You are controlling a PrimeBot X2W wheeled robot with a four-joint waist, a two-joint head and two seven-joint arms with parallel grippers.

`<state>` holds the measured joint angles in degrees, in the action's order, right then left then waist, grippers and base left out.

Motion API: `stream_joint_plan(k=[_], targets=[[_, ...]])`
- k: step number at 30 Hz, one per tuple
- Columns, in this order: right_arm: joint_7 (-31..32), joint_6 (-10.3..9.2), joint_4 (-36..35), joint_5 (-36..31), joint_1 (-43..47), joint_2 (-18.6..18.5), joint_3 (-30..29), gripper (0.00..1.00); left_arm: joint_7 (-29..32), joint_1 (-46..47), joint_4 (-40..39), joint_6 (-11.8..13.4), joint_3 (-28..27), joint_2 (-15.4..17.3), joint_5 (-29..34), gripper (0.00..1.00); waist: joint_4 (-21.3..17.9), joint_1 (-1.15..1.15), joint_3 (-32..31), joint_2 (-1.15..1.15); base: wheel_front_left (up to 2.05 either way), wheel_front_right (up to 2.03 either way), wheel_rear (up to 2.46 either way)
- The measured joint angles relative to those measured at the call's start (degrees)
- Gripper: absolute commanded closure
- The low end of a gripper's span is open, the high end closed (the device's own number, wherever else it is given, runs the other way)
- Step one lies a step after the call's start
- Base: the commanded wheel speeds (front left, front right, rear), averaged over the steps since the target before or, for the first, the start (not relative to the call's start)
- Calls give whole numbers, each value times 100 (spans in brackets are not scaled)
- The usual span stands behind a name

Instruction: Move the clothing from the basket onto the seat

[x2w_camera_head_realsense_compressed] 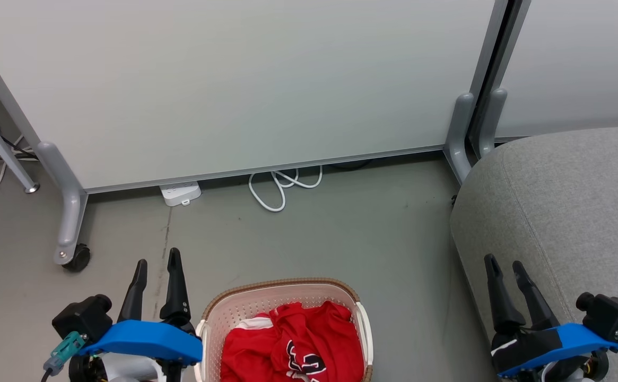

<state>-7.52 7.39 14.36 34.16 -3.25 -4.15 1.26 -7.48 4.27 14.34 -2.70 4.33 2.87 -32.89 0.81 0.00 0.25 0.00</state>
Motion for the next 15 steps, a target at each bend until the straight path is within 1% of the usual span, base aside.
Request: stream_joint_plan(k=[15], targets=[[-216, 1, 74, -884, 3, -37, 119, 0, -223, 32, 114, 21, 155, 0, 893, 0, 35, 0, -11, 0, 0, 0, 0]])
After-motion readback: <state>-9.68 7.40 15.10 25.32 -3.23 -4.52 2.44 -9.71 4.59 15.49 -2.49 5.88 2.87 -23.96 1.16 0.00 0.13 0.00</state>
